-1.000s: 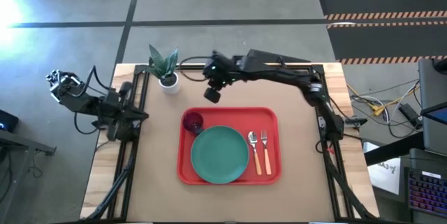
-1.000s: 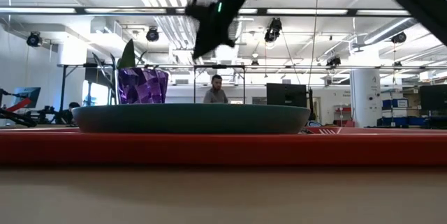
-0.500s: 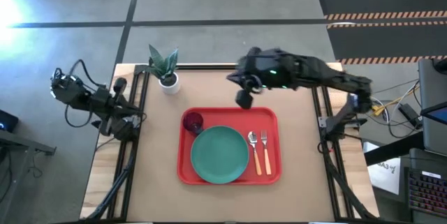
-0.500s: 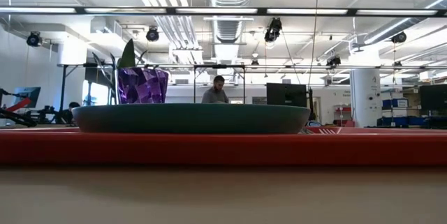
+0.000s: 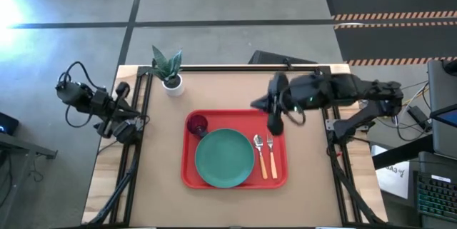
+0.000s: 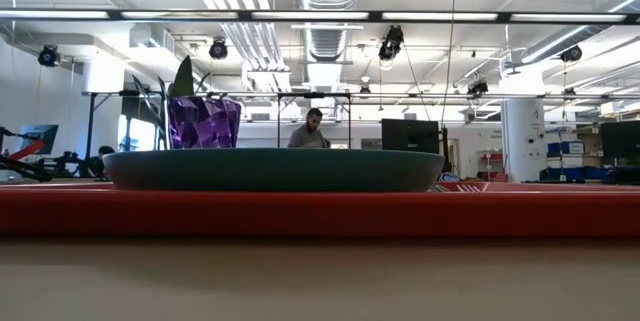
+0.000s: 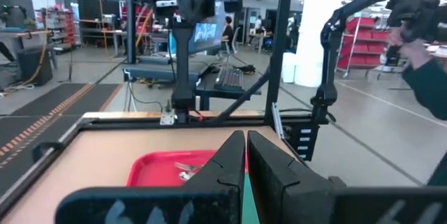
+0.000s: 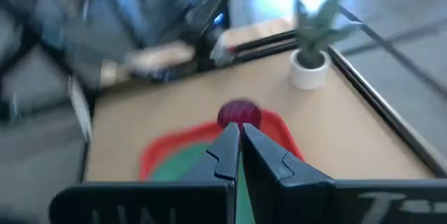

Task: Pick and place plate/cup/fork/spoon on tray
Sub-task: Return to Home Position

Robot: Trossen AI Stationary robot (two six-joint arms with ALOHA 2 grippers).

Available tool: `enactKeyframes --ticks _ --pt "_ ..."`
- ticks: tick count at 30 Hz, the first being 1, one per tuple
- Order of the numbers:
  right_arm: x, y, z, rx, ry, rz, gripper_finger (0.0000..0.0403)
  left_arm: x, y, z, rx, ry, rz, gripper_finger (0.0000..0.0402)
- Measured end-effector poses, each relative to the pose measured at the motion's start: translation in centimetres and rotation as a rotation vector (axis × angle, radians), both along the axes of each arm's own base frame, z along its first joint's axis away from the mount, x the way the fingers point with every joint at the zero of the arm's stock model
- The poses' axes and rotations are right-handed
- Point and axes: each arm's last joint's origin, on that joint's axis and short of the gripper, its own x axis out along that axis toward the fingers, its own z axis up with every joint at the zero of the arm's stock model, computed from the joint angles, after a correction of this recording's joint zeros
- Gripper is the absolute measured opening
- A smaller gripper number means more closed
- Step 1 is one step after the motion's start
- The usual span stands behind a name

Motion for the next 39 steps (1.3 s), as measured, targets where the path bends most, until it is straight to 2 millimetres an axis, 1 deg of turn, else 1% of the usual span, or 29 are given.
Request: enactKeyframes --ticks 2,4,6,9,10,12,14,16,17,21,24,27,30,32,33,36,39 --pt "0.0 1.2 -1.0 -0.098 0.042 0.122 0.0009 -0.1 0.0 -0.9 -0.005 -0.002 -0.008 0.0" --pt "0.0 2.4 -1.7 -0.152 0.057 0.202 0.0009 0.0 0.0 -1.4 -0.03 -0.037 -0.012 0.0" --pt "0.0 3.3 -2.2 -0.132 0.072 0.224 0.0009 0.0 0.0 -2.0 -0.044 -0.054 -0.016 0.0" --pt "0.0 4.2 -2.8 -0.003 0.085 0.172 0.0009 0.1 -0.1 -2.8 -0.055 -0.069 -0.017 0.0" --pt "0.3 4.5 -3.1 0.005 0.094 0.173 0.0009 0.1 -0.2 -3.2 -0.05 -0.062 -0.019 0.0" --pt "0.7 5.2 -3.6 -0.042 0.114 0.247 0.0009 0.3 -0.3 -3.4 -0.041 -0.051 -0.02 0.0" --pt "1.0 6.1 -4.0 -0.126 0.123 0.377 0.0009 0.3 -0.3 -3.3 -0.041 -0.051 -0.019 0.0" --pt "1.0 6.8 -3.8 -0.175 0.085 0.475 0.0009 0.3 -0.3 -3.4 -0.04 -0.05 -0.019 0.0" --pt "0.9 7.0 -3.6 -0.184 0.073 0.493 0.0009 0.3 -0.3 -3.4 -0.04 -0.051 -0.019 0.0" --pt "0.6 7.4 -3.3 -0.178 0.058 0.498 0.0009 0.6 -0.5 -3.4 -0.06 -0.089 -0.018 0.0" --pt "0.4 7.9 -3.6 -0.211 0.066 0.554 0.0009 1.3 -1.0 -4.1 -0.038 -0.111 -0.021 0.0" --pt "0.3 8.4 -3.6 -0.158 0.045 0.699 0.0009 2.0 -1.9 -5.3 -0.069 -0.079 -0.139 0.0" --pt "0.2 8.8 -3.1 -0.094 -0.029 0.867 0.0009 2.4 -3.0 -6.1 -0.168 -0.083 -0.356 0.0" --pt "0.1 9.0 -3.0 -0.066 -0.057 0.923 0.0009 2.7 -3.7 -6.7 -0.183 -0.086 -0.499 0.0" --pt "0.1 9.0 -3.2 -0.051 -0.057 0.922 0.0009 2.7 -3.9 -6.9 -0.182 -0.087 -0.547 0.0" --pt "0.3 9.1 -4.6 0.013 -0.036 0.888 0.0009 3.0 -4.3 -7.7 -0.225 -0.041 -0.575 0.0" --pt "0.4 9.2 -6.7 0.036 -0.056 0.889 0.0009 3.4 -4.6 -8.7 -0.246 0.003 -0.575 0.0"
